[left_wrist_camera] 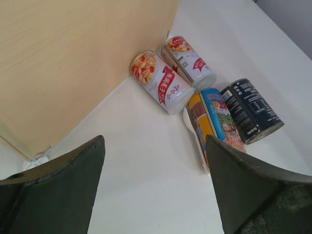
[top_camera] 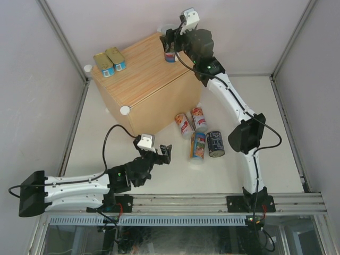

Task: Place and organize the canned foods onto the counter

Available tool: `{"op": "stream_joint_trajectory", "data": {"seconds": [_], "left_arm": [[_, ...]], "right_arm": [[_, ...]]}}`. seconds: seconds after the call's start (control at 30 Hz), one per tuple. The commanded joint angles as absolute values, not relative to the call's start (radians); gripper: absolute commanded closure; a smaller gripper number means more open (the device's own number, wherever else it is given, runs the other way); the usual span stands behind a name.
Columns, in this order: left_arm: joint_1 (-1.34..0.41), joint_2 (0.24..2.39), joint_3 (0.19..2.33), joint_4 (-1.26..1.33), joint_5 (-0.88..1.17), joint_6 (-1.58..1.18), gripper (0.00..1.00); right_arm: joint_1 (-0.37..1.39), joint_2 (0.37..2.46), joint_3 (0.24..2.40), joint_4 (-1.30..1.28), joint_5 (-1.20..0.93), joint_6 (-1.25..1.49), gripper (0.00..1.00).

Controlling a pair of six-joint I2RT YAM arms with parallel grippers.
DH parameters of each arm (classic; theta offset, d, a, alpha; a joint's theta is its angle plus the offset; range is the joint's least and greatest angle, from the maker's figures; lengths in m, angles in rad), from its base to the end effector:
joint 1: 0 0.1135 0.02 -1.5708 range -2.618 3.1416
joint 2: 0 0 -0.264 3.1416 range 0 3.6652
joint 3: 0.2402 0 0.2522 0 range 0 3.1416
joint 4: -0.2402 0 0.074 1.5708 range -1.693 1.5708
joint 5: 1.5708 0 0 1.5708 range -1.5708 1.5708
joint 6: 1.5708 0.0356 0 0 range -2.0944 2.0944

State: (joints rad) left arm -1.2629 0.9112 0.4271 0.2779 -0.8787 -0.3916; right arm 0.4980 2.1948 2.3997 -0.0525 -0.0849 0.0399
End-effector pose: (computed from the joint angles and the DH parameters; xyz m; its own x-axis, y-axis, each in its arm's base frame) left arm 0.0860 -0.1800 0.2414 -0.2023 -0.1676 -0.9649 0.3273 0.9170 -0.2279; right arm 0.4467 0.2463 0.4530 0.1113 0.1058 -0.9881 -0.5545 0.8318 0.0266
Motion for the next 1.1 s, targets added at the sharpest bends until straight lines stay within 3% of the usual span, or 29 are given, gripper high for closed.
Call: {"op": "stream_joint_trajectory", "data": {"seconds": [0.0, 0.17, 0.4, 0.5, 0.63, 0.67, 1.07], "left_arm": [[-1.289, 0.908, 0.519, 0.288, -0.927, -0.340, 0.13], [-1.309, 0.908, 0.544, 0.288, -0.947, -0.311, 0.13], [-1.324, 0.915, 0.547, 0.293, -0.954, -0.311, 0.13], [-1.326, 0.917, 0.541, 0.303, -0.954, -0.311, 0.13], [-1.325, 0.927, 0.540, 0.322, -0.953, -0.300, 0.13], [-1.327, 0.930, 0.542, 0.326, -0.953, -0.296, 0.13], [-1.324, 0.954, 0.530, 0.381, -0.964, -0.257, 0.13]], "right_arm": [[0.497, 2.077, 2.375, 0.019, -0.091, 0.049, 0.15], [0.502, 1.995, 2.261, 0.062, -0.088, 0.048, 0.15], [0.510, 1.805, 1.897, 0.229, -0.050, 0.046, 0.19], [0.506, 1.755, 1.795, 0.265, -0.042, 0.051, 0.26], [0.488, 1.748, 1.731, 0.287, -0.067, 0.074, 0.60], [0.484, 1.755, 1.729, 0.284, -0.074, 0.079, 0.63], [0.455, 1.921, 1.824, 0.255, -0.132, 0.127, 0.67]]}}
